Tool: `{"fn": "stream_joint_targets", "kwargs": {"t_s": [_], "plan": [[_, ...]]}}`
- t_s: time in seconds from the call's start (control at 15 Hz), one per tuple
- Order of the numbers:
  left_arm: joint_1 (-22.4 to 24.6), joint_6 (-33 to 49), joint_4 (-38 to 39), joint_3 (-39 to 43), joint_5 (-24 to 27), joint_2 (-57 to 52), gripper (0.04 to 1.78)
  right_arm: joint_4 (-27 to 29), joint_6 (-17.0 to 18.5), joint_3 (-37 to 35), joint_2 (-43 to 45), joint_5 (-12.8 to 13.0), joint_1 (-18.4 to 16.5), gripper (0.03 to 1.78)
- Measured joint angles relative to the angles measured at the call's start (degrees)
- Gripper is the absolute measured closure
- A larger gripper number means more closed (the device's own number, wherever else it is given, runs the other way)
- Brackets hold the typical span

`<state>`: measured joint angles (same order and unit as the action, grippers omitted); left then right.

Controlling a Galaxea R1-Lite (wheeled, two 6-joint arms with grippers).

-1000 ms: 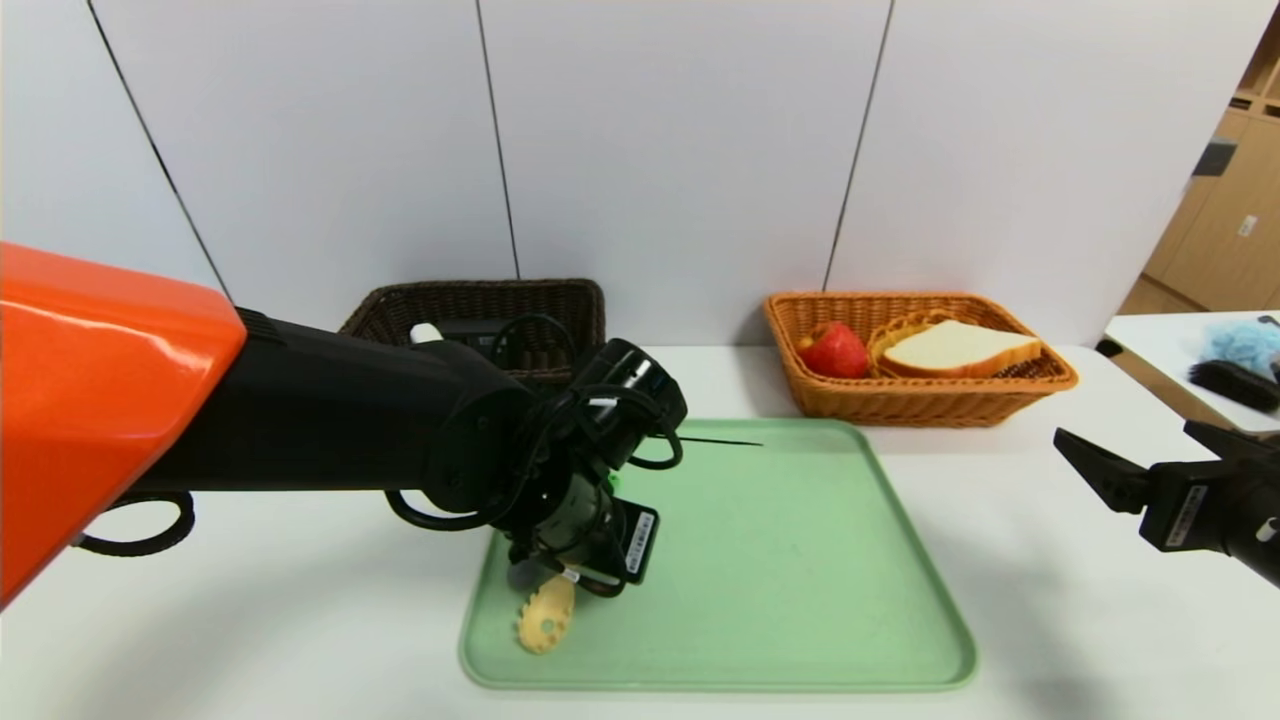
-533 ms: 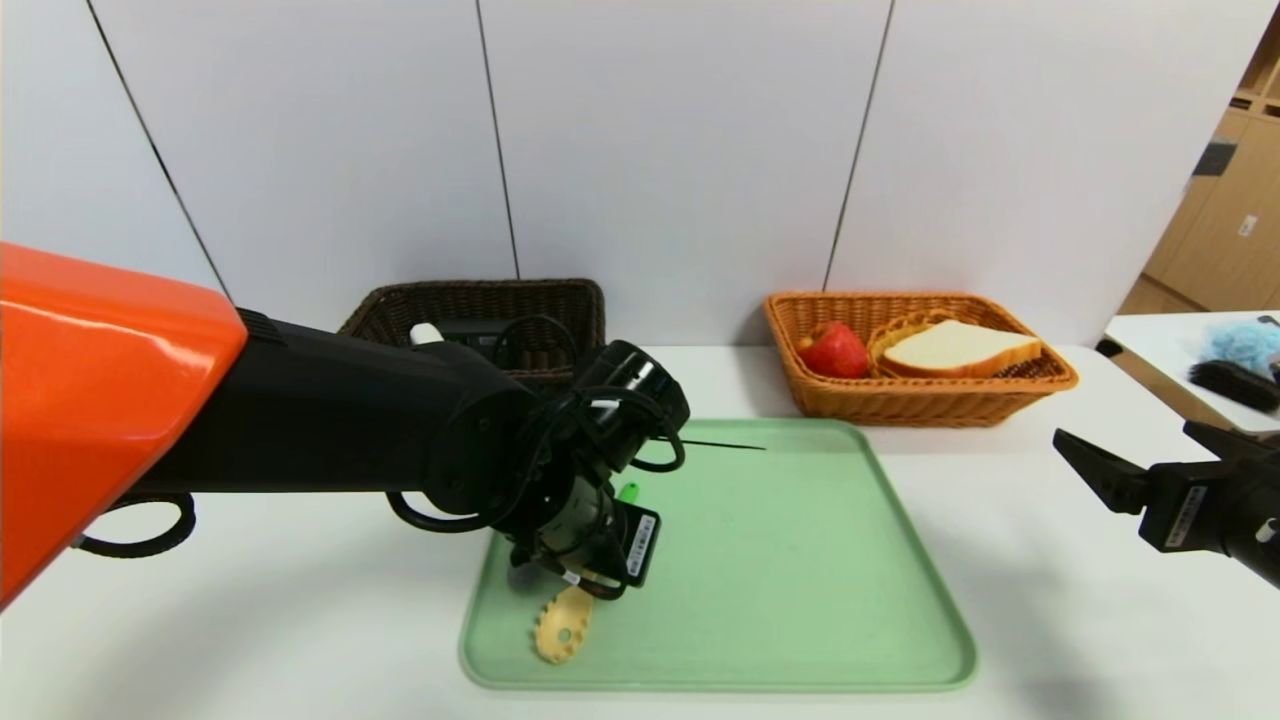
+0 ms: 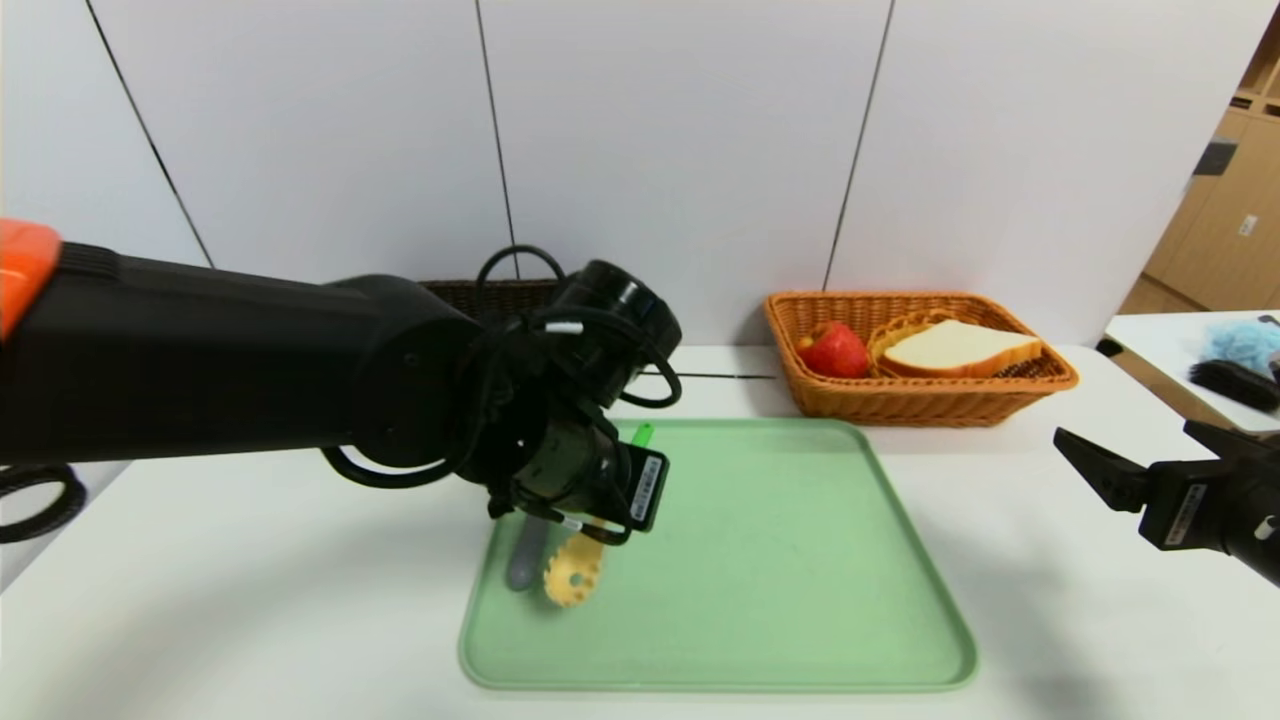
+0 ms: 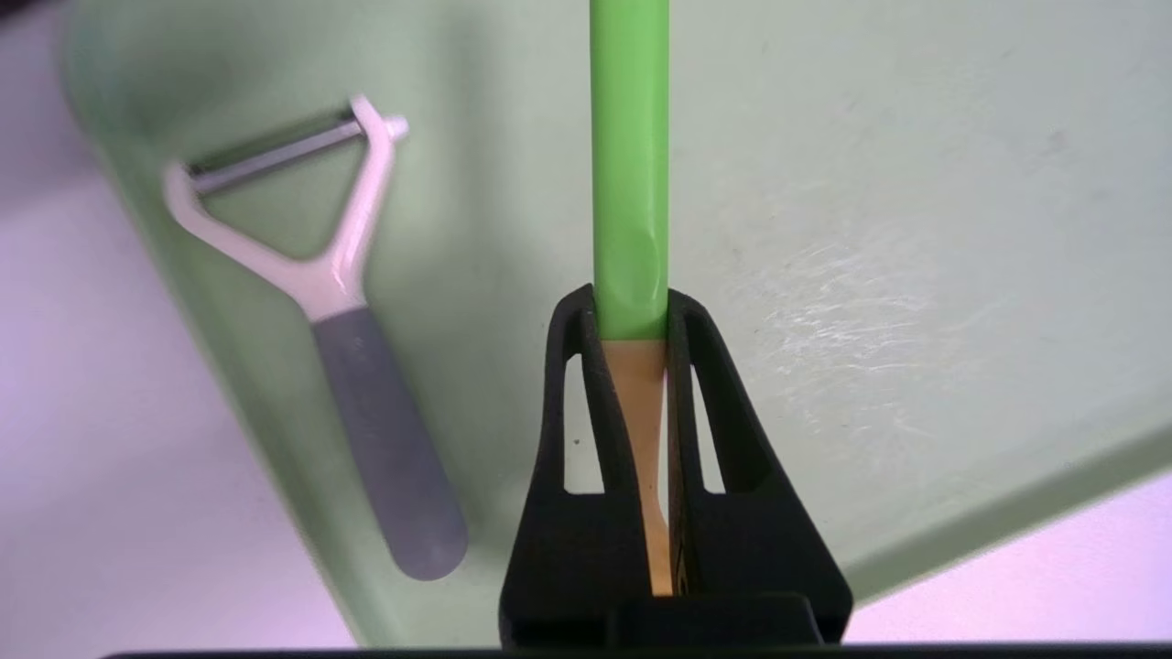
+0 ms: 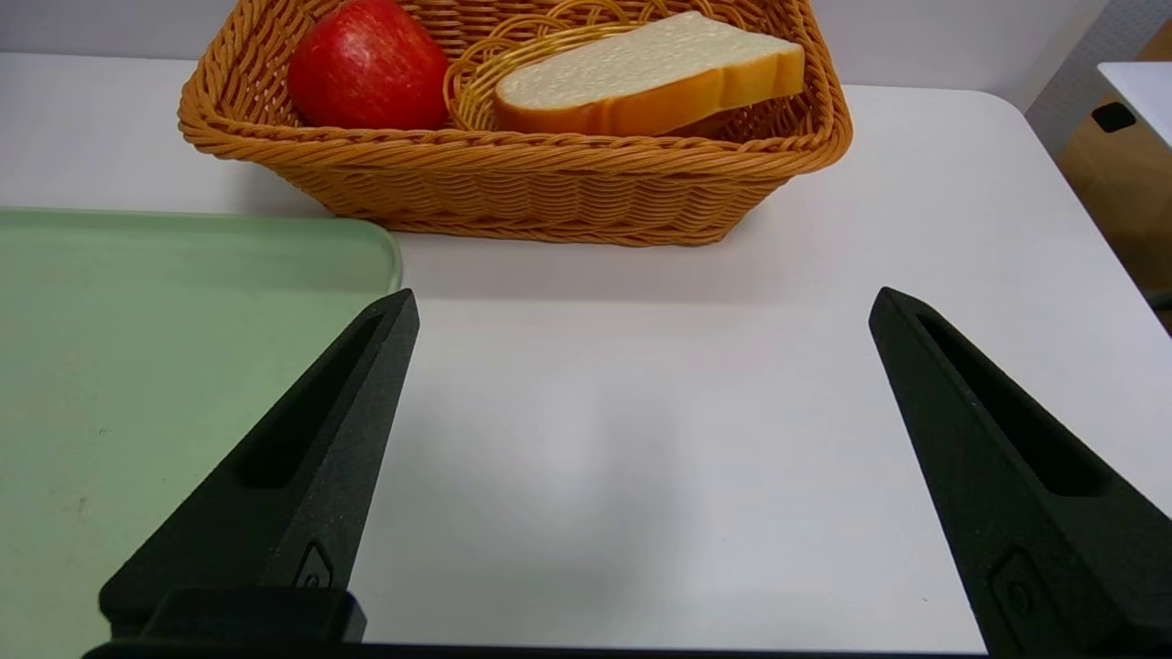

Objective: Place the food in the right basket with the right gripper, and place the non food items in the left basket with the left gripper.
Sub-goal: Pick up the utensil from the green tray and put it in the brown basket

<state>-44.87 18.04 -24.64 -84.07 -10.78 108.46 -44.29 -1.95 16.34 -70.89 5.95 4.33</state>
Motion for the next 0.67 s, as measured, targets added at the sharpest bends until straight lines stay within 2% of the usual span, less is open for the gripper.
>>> {"fn": "stream_joint_targets", "kwargs": {"t_s": [0.2,0.4,0.67], "plan": [[3.78,-4.16,4.27,-1.9,-0.96,-3.86,1.7,0.0,0.06,-0.18,-0.26,-0.02,-0.04,0.11],[8.44,-10.45,16.29,-2.73,-4.46,-5.73,1.7,0.02,0.06,-0.24,-0.5,0.0,-0.12,0.11],[19.08,-20.46,31.6,-3.0,-1.07,-3.12,1.7,0.0,0.05,-0.2,-1.16,0.0,-0.06,0.11]]}}
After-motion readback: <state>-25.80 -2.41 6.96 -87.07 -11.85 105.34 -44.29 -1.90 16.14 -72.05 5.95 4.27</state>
